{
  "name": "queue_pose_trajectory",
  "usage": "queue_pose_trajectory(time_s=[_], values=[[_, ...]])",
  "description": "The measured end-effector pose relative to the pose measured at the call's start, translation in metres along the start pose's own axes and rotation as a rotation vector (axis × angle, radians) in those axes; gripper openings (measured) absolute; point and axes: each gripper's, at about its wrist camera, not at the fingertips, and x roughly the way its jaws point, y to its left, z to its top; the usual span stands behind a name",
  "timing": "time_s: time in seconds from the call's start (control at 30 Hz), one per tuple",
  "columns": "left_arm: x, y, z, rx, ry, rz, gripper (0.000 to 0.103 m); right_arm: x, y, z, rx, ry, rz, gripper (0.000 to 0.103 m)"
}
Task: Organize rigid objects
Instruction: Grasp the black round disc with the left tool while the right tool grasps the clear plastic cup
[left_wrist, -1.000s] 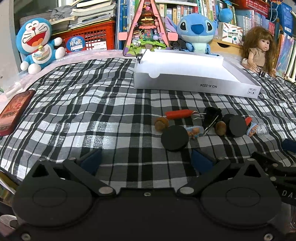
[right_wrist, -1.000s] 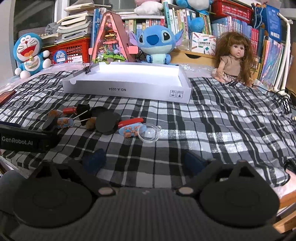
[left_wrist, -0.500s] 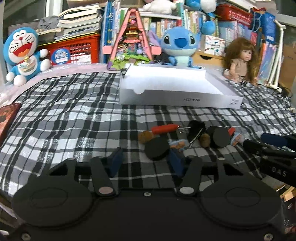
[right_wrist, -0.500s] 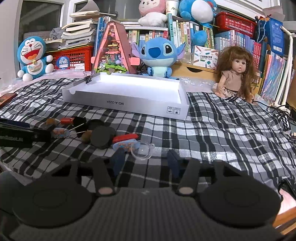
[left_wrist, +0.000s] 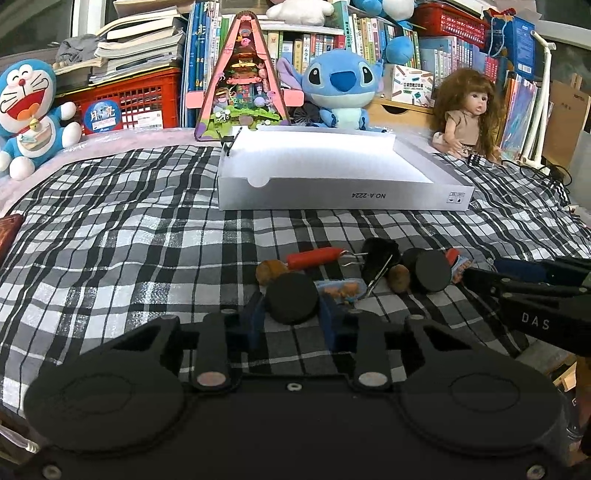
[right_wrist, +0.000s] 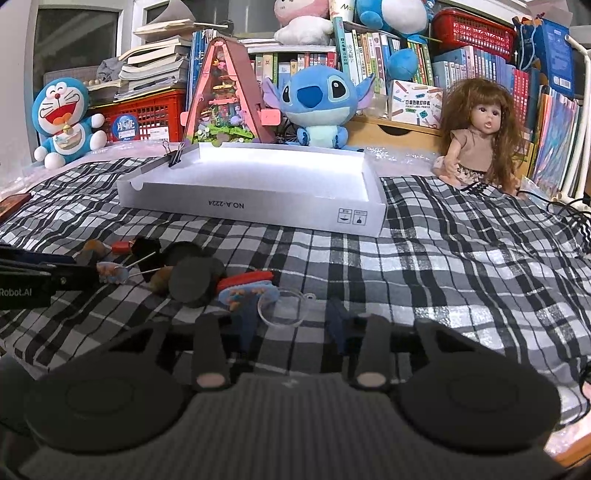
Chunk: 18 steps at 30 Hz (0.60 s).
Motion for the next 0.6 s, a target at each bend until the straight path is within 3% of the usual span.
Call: queue_pose_trajectory(time_s=[0.6], values=[[0.0036,0.0011,0.0016,0.001,0.005,0.002,0.03,0.0016,0.0019,0.0005,-0.007,0.005,-0.005,0.047]])
